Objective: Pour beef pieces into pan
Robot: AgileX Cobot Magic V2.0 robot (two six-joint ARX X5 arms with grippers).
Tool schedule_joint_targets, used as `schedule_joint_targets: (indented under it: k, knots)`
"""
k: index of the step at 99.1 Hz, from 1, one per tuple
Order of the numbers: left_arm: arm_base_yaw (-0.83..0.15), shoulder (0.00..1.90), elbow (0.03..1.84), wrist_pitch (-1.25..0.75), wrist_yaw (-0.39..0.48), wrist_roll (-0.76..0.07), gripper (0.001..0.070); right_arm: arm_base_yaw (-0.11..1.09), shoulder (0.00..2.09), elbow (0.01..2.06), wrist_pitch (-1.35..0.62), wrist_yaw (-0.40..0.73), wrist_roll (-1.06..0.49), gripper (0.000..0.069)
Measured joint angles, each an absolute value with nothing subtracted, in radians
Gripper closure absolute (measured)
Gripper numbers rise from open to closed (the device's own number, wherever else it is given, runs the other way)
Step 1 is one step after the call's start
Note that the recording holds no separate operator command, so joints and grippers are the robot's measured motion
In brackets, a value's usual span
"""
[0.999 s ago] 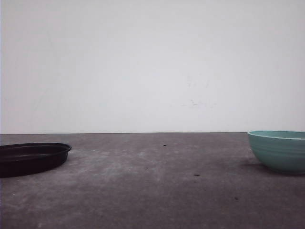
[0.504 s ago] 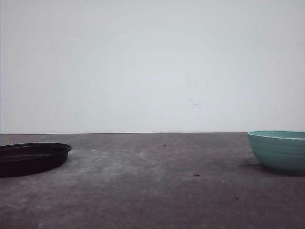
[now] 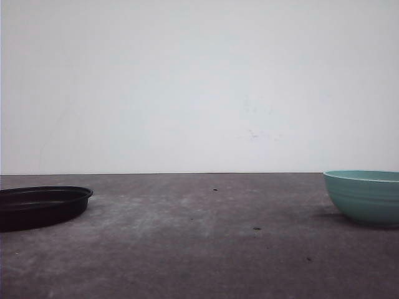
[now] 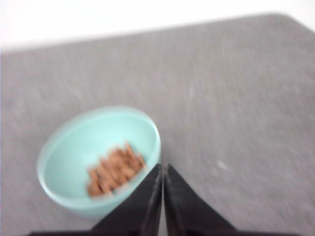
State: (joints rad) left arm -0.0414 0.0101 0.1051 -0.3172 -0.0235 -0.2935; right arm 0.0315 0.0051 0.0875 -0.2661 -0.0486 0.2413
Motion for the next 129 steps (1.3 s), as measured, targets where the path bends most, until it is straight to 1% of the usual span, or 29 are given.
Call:
schedule_joint_targets:
  k: [12, 22, 36, 52, 67, 75, 87, 97, 101, 104, 107, 109, 117, 120, 124, 129]
  knots:
    - [-0.041, 0.047, 0.211, -0.310, -0.023, -0.302, 0.0695, 0.031, 0.006, 0.154, -0.242, -0.076, 0.279, 0.0687]
    - [-0.041, 0.120, 0.325, -0.322, -0.024, -0.304, 0.0695, 0.031, 0.006, 0.252, -0.243, -0.106, 0.286, 0.0687]
    - [-0.041, 0.273, 0.520, -0.393, -0.027, -0.295, 0.0695, 0.032, 0.031, 0.445, -0.275, -0.109, 0.254, 0.0687]
    - [-0.041, 0.469, 0.779, -0.453, -0.022, -0.280, 0.0695, 0.032, 0.150, 0.693, -0.336, -0.109, 0.195, 0.0687]
    - [-0.041, 0.637, 1.008, -0.518, 0.040, -0.278, 0.0695, 0.031, 0.320, 0.916, -0.430, -0.115, 0.158, 0.0687]
    - [-0.041, 0.706, 1.100, -0.545, 0.081, -0.278, 0.0695, 0.031, 0.402, 0.994, -0.466, -0.154, 0.152, 0.0687]
    - [-0.041, 0.753, 1.154, -0.560, 0.134, -0.278, 0.0695, 0.032, 0.474, 1.039, -0.472, -0.208, 0.152, 0.0687]
    - [-0.041, 0.749, 1.155, -0.576, 0.161, -0.278, 0.0693, 0.032, 0.485, 1.040, -0.489, -0.210, 0.153, 0.0687]
    - [-0.041, 0.747, 1.155, -0.582, 0.163, -0.278, 0.0676, 0.032, 0.487, 1.040, -0.493, -0.210, 0.153, 0.0687]
    - [-0.041, 0.746, 1.155, -0.588, 0.163, -0.278, 0.0646, 0.032, 0.487, 1.040, -0.493, -0.210, 0.153, 0.0678]
    - [-0.041, 0.746, 1.155, -0.596, 0.163, -0.278, 0.0597, 0.032, 0.485, 1.040, -0.494, -0.209, 0.153, 0.0644]
    - [-0.041, 0.746, 1.155, -0.603, 0.163, -0.278, 0.0554, 0.032, 0.485, 1.041, -0.496, -0.209, 0.153, 0.0602]
    - [-0.041, 0.746, 1.155, -0.612, 0.163, -0.278, 0.0339, 0.032, 0.487, 1.041, -0.503, -0.209, 0.153, 0.0364]
    - [-0.041, 0.746, 1.155, -0.612, 0.163, -0.278, 0.0269, 0.032, 0.490, 1.041, -0.507, -0.209, 0.153, 0.0274]
    - [-0.041, 0.746, 1.155, -0.613, 0.163, -0.278, 0.0206, 0.032, 0.495, 1.041, -0.513, -0.210, 0.153, 0.0153]
    - [-0.041, 0.747, 1.155, -0.614, 0.163, -0.278, 0.0164, 0.032, 0.506, 1.041, -0.519, -0.213, 0.154, 0.0010]
